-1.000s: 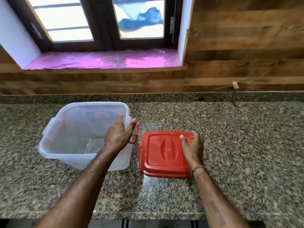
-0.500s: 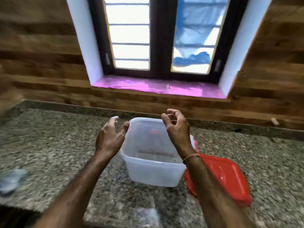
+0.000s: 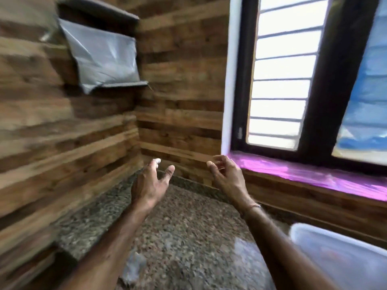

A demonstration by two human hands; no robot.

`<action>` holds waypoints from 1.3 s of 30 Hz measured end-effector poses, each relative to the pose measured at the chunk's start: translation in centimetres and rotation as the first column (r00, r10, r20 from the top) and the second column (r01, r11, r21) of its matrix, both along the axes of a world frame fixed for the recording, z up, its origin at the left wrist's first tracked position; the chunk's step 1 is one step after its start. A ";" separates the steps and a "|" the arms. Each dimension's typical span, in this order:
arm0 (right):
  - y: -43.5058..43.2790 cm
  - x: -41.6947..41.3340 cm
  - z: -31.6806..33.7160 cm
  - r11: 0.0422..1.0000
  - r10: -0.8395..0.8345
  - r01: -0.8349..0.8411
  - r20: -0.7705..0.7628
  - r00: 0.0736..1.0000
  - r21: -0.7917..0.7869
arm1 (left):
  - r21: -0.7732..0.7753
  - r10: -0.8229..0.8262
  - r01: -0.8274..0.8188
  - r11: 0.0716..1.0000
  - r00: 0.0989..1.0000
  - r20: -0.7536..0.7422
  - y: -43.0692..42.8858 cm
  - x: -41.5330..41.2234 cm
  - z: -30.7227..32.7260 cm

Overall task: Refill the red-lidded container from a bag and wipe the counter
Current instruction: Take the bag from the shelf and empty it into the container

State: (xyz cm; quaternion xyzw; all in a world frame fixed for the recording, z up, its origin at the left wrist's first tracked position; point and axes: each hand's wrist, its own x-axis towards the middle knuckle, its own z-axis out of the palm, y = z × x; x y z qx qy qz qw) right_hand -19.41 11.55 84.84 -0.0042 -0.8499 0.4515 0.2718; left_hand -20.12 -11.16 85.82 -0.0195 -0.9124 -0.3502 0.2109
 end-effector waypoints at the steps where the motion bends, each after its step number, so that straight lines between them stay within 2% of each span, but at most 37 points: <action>1: -1.1 -1.8 0.8 1.000 0.012 -0.012 -0.014 1.000 0.003 | -0.010 0.021 -0.021 1.000 0.999 -0.027 -1.4 -1.1 1.1; 8: -10.0 -15.1 9.4 0.990 0.128 -0.117 -0.136 0.982 0.084 | -0.080 0.130 -0.144 0.986 0.978 -0.164 -10.5 -9.9 9.4; 13: -16.5 -24.0 17.9 0.977 0.202 -0.182 -0.208 0.957 0.113 | -0.164 0.178 -0.233 0.958 0.939 -0.293 -16.9 -16.5 18.1; 19: -23.5 -33.5 27.3 0.963 0.229 -0.178 -0.262 0.937 0.204 | -0.274 0.114 -0.275 0.922 0.866 -0.486 -22.3 -24.7 28.9; 23: -27.4 -40.6 32.5 0.952 0.224 -0.140 -0.309 0.924 0.271 | -0.408 0.068 -0.433 0.804 0.748 -0.660 -25.2 -30.7 34.8; 27: -29.5 -45.1 36.4 0.917 0.250 -0.127 -0.298 0.921 0.377 | -0.527 0.117 -0.582 0.619 0.732 -0.671 -27.2 -34.8 39.0; 28: -29.9 -46.2 37.4 0.906 0.257 -0.121 -0.300 0.919 0.405 | -0.535 0.141 -0.578 0.617 0.749 -0.647 -27.7 -35.6 39.8; 32: -31.1 -49.4 40.8 0.867 0.281 -0.120 -0.276 0.919 0.484 | -0.523 0.135 -0.474 0.708 0.818 -0.559 -29.8 -38.1 41.5; 36: -32.3 -51.5 42.2 0.834 0.295 -0.166 -0.171 0.940 0.526 | -0.458 0.055 -0.387 0.800 0.808 -0.587 -30.6 -39.4 41.9; 39: -33.2 -52.9 42.7 0.831 0.245 -0.158 -0.097 0.965 0.533 | -0.407 0.010 -0.337 0.849 0.781 -0.625 -31.2 -40.2 41.5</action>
